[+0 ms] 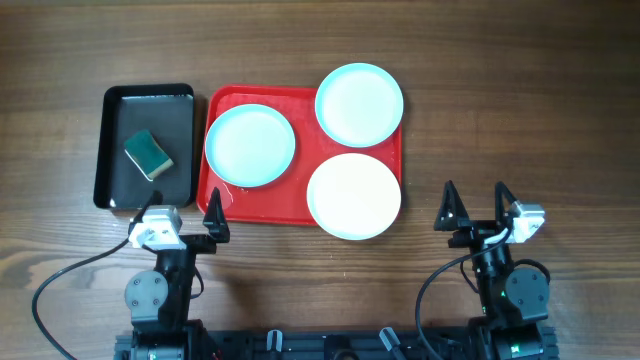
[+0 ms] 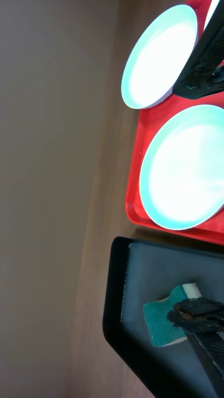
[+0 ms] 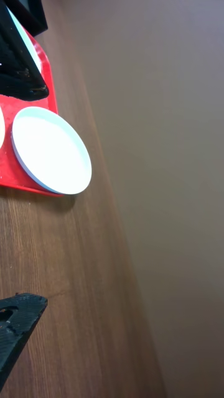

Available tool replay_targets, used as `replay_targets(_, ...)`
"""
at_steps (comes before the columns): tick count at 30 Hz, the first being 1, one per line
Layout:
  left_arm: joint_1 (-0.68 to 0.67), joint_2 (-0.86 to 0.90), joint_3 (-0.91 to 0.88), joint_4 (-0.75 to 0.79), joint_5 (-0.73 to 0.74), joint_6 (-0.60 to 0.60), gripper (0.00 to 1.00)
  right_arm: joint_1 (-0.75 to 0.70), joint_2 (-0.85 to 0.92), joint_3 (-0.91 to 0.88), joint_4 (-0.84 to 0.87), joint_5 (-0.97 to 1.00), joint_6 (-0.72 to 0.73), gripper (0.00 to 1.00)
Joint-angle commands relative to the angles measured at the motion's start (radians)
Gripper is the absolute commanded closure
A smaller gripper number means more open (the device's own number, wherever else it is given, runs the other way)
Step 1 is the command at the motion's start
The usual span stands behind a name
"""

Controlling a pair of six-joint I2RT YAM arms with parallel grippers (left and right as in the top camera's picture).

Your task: Clean dirty plates on tray and stack at the side

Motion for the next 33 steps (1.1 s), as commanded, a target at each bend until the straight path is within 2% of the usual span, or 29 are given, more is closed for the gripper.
replay_targets(1,-0.005,-0.004,-0.005,-0.001,-0.002,0.026,0.00,-0.003,0.003,-0.001,0.006,-0.015,0.002,0.01)
replay_targets(8,-0.005,-0.004,-0.005,-0.001,0.002,0.023,0.00,-0.003,0.013,-0.001,-0.001,-0.041,0.024,0.00)
replay_targets(14,-0.005,0.012,-0.005,0.000,0.013,-0.090,0.00,-0.003,0.079,-0.001,0.000,-0.039,0.027,0.00)
replay_targets(17,-0.005,0.021,-0.005,0.002,0.026,-0.090,0.00,-0.003,0.120,-0.001,0.000,-0.043,0.060,0.00)
replay_targets(22,-0.005,0.030,-0.005,0.003,0.039,-0.089,0.00,-0.003,0.177,0.005,0.018,-0.166,0.044,0.00)
replay_targets(28,-0.005,0.088,0.035,-0.035,0.047,-0.089,0.00,-0.003,0.249,0.107,0.006,-0.291,-0.082,0.00)
replay_targets(33,-0.005,0.188,0.166,-0.126,0.046,-0.082,0.00,-0.003,0.357,0.262,-0.076,-0.327,-0.132,0.00)
